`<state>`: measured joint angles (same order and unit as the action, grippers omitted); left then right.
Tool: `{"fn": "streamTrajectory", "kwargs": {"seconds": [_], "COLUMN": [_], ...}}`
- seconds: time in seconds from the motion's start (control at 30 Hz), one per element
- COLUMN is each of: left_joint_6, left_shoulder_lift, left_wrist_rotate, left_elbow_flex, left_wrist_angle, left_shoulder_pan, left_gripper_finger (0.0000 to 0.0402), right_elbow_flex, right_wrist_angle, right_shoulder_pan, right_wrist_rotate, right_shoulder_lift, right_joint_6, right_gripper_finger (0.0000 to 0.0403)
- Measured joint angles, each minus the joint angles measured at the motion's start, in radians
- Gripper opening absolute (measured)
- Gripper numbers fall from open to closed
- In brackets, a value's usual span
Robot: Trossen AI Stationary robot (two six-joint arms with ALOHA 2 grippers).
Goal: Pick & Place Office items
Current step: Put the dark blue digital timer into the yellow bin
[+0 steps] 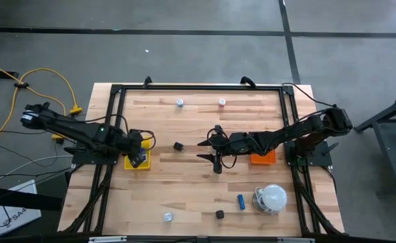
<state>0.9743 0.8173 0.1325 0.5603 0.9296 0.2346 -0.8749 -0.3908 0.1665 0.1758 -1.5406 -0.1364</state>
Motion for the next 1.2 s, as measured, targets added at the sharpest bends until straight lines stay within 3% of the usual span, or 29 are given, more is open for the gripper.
{"fn": "streamTrajectory", "kwargs": {"seconds": [0.27, 1.2], "left_joint_6": [-0.022, -0.056], "left_shoulder_lift": [0.000, 0.001], "left_wrist_rotate": [-0.006, -0.005], "left_elbow_flex": [-0.020, -0.020], "left_wrist_angle": [-0.081, -0.084], "left_shoulder_pan": [0.037, 0.051], "left_gripper_finger": [0.0064, 0.0081], "right_elbow_flex": [0.000, 0.000], "right_wrist_angle": [0.000, 0.000], "right_shoulder_pan": [0.000, 0.000], "right_wrist_rotate": [0.000, 0.000], "right_shoulder_lift": [0.000, 0.000], "right_joint_6": [-0.003, -0.025], "right_gripper_finger": [0.0193, 0.0193]}}
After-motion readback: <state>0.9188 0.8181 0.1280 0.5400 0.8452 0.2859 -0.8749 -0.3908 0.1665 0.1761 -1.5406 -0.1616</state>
